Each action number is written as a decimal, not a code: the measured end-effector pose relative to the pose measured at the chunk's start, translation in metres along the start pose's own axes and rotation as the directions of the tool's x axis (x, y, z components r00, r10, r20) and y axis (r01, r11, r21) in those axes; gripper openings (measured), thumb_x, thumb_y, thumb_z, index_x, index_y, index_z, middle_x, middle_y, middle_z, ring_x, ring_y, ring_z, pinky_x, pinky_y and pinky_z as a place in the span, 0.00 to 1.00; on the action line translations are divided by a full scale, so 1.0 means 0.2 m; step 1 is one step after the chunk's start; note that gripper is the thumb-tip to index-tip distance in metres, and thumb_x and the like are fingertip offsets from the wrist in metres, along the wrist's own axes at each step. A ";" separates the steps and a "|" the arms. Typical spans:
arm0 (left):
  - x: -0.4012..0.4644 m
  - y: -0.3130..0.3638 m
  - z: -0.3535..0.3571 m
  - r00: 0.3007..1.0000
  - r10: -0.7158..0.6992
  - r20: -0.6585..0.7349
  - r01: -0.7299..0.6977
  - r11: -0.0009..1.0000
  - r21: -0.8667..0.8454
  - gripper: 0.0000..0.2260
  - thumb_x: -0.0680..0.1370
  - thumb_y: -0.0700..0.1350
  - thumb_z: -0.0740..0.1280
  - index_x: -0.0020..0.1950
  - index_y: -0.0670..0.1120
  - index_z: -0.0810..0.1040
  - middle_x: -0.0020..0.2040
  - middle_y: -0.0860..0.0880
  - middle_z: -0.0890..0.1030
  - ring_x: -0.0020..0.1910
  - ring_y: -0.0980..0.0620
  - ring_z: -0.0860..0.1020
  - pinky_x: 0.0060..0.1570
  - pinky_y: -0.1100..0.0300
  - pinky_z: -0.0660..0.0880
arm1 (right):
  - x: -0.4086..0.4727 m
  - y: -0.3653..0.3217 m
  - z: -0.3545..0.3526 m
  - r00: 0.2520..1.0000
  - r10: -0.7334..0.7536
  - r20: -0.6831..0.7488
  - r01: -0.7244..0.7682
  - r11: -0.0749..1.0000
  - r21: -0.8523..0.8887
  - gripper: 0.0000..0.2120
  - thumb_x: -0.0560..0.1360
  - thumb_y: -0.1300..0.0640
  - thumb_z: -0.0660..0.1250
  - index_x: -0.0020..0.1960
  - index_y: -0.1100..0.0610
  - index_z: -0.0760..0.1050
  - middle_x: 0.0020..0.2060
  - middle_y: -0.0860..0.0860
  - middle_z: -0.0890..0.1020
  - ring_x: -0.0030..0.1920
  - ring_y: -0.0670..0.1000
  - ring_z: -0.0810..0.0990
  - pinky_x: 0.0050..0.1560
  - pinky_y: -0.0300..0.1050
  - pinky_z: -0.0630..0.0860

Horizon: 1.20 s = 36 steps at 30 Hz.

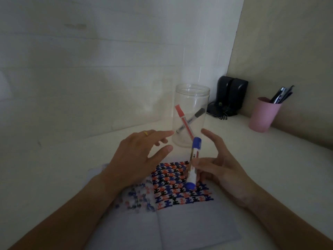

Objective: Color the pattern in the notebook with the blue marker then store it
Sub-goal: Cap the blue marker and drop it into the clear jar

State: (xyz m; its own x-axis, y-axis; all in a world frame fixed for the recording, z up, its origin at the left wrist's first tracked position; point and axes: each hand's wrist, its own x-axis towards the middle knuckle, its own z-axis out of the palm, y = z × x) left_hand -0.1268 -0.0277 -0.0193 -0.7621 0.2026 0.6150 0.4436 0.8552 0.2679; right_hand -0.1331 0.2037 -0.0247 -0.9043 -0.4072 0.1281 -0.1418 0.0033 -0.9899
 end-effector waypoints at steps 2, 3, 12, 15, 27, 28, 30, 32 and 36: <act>0.03 -0.01 -0.07 0.998 0.009 -0.057 -0.007 0.999 0.037 0.17 0.80 0.59 0.61 0.67 0.58 0.76 0.53 0.60 0.83 0.47 0.62 0.79 0.50 0.61 0.76 | -0.01 -0.11 0.01 1.000 -0.028 0.008 0.029 0.995 -0.091 0.33 0.74 0.64 0.72 0.71 0.40 0.67 0.38 0.60 0.86 0.38 0.58 0.83 0.43 0.46 0.81; 0.07 0.01 -0.14 0.994 0.017 -0.105 -0.013 0.999 0.046 0.16 0.80 0.59 0.61 0.66 0.58 0.76 0.52 0.59 0.83 0.46 0.61 0.80 0.50 0.60 0.76 | -0.02 -0.22 0.00 0.998 -0.059 -0.007 0.058 0.991 -0.123 0.32 0.74 0.65 0.71 0.71 0.41 0.68 0.38 0.60 0.86 0.38 0.57 0.84 0.42 0.45 0.80; 0.02 -0.12 -0.07 0.987 -0.054 -0.152 0.075 0.988 0.136 0.17 0.79 0.59 0.59 0.61 0.53 0.80 0.46 0.56 0.84 0.45 0.53 0.82 0.49 0.54 0.78 | 0.21 -0.55 0.05 0.825 -0.474 -0.307 0.348 0.855 -0.384 0.35 0.71 0.70 0.73 0.70 0.47 0.64 0.48 0.57 0.83 0.43 0.50 0.87 0.42 0.45 0.84; 0.00 -0.14 -0.04 0.985 -0.079 -0.155 0.100 0.987 0.130 0.18 0.80 0.59 0.59 0.60 0.52 0.81 0.45 0.55 0.84 0.46 0.51 0.82 0.49 0.53 0.78 | 0.39 -0.71 0.02 0.625 -0.668 -0.404 0.394 0.717 -0.575 0.32 0.73 0.67 0.73 0.69 0.48 0.62 0.46 0.53 0.83 0.41 0.46 0.86 0.41 0.38 0.82; -0.05 -0.12 0.00 0.995 -0.028 -0.100 0.040 0.992 0.119 0.19 0.82 0.58 0.55 0.64 0.53 0.78 0.47 0.55 0.83 0.47 0.54 0.80 0.51 0.56 0.75 | 0.69 -0.51 0.00 0.769 -0.578 -0.275 0.021 0.453 -0.891 0.04 0.75 0.58 0.72 0.50 0.57 0.82 0.46 0.51 0.87 0.43 0.48 0.82 0.51 0.41 0.77; -0.05 -0.12 0.00 0.995 -0.024 -0.101 0.036 0.993 0.117 0.19 0.82 0.58 0.55 0.64 0.53 0.79 0.46 0.55 0.83 0.46 0.54 0.80 0.51 0.56 0.75 | 0.69 -0.51 0.00 0.767 -0.577 -0.280 0.012 0.450 -0.893 0.05 0.75 0.58 0.72 0.50 0.57 0.82 0.46 0.51 0.87 0.44 0.48 0.82 0.51 0.41 0.77; -0.05 -0.11 0.00 0.994 -0.017 -0.105 0.030 0.993 0.115 0.19 0.82 0.58 0.55 0.64 0.53 0.79 0.46 0.55 0.83 0.46 0.54 0.80 0.50 0.57 0.74 | 0.68 -0.52 0.00 0.766 -0.573 -0.291 0.010 0.464 -0.886 0.05 0.75 0.57 0.72 0.49 0.57 0.82 0.44 0.49 0.86 0.44 0.48 0.83 0.53 0.45 0.79; -0.05 -0.11 0.00 0.995 -0.017 -0.099 0.028 0.994 0.107 0.18 0.82 0.58 0.56 0.64 0.53 0.78 0.47 0.55 0.84 0.47 0.54 0.80 0.51 0.57 0.74 | 0.65 -0.52 0.01 0.763 -0.575 -0.297 0.024 0.484 -0.875 0.05 0.74 0.55 0.72 0.49 0.55 0.81 0.40 0.44 0.83 0.42 0.47 0.81 0.52 0.47 0.80; -0.06 -0.12 0.01 0.998 -0.007 -0.069 0.014 0.994 0.104 0.19 0.81 0.59 0.56 0.65 0.53 0.78 0.48 0.55 0.84 0.48 0.54 0.80 0.52 0.57 0.75 | 0.48 -0.47 0.05 0.772 -0.569 -0.285 0.053 0.504 -0.862 0.05 0.75 0.52 0.72 0.50 0.51 0.79 0.41 0.42 0.82 0.41 0.43 0.81 0.46 0.42 0.79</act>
State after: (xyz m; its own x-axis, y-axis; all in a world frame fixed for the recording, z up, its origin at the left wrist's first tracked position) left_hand -0.1284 -0.0494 -0.0339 -0.7310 0.1635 0.6625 0.3814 0.9030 0.1980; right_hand -0.2024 0.1563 0.0794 -0.7318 -0.0561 0.6792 -0.4665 0.7677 -0.4393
